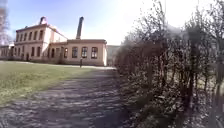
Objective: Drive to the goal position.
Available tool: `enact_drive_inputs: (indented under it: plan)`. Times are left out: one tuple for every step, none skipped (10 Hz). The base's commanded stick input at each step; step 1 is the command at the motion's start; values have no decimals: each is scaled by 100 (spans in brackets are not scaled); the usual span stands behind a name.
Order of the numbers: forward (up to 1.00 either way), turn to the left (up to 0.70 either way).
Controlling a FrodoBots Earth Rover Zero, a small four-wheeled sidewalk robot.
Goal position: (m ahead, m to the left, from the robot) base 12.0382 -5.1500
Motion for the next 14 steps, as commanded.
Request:
enact_drive_inputs:
  plan:
    - [85, 0]
    - [85, 0]
    - [85, 0]
    - [85, 0]
    - [85, 0]
    - [85, 0]
    - [85, 0]
    - [85, 0]
    - [85, 0]
    - [85, 0]
    - [85, 0]
    - [85, 0]
    - [85, 0]
    - [85, 0]
